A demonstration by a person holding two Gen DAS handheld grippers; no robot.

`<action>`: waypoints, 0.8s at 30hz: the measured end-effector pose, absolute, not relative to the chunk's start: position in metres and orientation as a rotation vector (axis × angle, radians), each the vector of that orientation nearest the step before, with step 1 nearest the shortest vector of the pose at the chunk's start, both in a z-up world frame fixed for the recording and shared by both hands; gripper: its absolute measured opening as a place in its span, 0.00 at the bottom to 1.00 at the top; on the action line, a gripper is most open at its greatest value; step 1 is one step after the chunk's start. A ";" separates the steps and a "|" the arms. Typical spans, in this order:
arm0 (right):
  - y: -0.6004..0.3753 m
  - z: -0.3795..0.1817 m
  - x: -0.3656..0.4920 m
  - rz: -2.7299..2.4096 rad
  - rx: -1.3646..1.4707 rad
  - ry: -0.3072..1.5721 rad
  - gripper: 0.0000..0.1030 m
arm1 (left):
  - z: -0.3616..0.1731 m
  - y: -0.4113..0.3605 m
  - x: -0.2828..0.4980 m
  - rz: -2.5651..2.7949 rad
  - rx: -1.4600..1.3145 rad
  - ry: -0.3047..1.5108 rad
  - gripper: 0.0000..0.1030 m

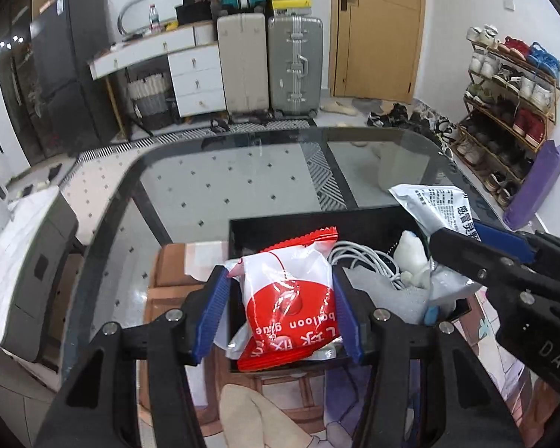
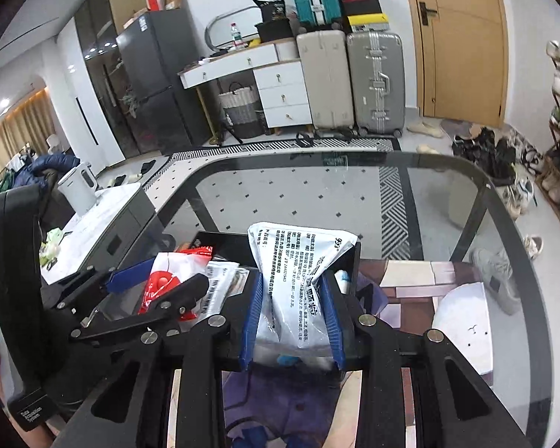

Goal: Organize soft objects

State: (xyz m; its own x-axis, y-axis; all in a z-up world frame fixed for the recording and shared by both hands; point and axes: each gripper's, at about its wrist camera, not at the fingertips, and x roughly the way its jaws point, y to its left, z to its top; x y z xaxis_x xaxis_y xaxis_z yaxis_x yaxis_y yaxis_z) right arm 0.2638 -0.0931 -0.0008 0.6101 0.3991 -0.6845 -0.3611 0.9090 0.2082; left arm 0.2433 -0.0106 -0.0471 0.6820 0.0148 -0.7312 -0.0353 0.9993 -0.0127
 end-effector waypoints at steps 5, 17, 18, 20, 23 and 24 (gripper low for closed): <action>-0.092 -0.012 0.272 0.431 0.047 0.817 0.31 | -0.052 -0.014 0.244 0.017 -0.038 0.833 0.52; -0.088 -0.016 0.270 0.440 0.029 0.806 0.41 | -0.054 -0.016 0.243 0.014 -0.029 0.829 0.72; -0.090 -0.015 0.269 0.439 0.035 0.798 0.47 | -0.054 -0.016 0.242 0.022 -0.015 0.831 0.76; -0.093 -0.012 0.265 0.438 0.045 0.789 0.48 | -0.053 -0.017 0.239 0.037 0.007 0.812 0.76; -0.094 -0.005 0.258 0.437 0.018 0.768 0.49 | -0.050 -0.016 0.237 0.014 -0.009 0.811 0.77; -0.095 -0.004 0.254 0.436 0.004 0.761 0.51 | -0.049 -0.014 0.235 0.006 -0.017 0.809 0.77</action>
